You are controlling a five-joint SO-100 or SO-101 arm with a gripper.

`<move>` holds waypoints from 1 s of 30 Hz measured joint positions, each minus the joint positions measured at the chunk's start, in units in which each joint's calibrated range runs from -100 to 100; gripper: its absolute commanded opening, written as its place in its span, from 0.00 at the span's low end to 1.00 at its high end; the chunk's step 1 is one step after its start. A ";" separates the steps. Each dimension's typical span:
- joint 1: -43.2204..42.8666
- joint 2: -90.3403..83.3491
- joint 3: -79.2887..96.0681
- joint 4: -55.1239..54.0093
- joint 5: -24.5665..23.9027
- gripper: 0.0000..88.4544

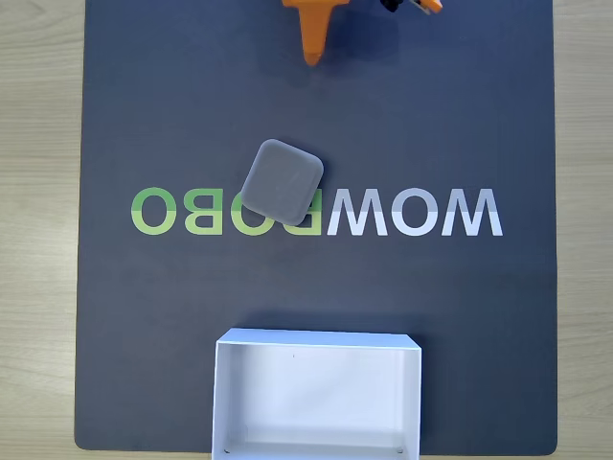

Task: Grab the usb to bin

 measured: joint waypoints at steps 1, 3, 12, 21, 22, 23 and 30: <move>0.00 0.00 0.00 0.00 0.00 0.01; -0.27 0.19 0.63 -0.43 0.00 0.01; -0.44 -0.09 0.81 -0.52 -0.05 0.01; -0.44 -0.09 0.81 -0.52 -0.05 0.01; -0.44 -0.09 0.81 -0.52 0.00 0.01; -0.44 -0.09 0.81 -0.52 0.00 0.01; -0.44 -0.09 0.81 -0.52 0.00 0.01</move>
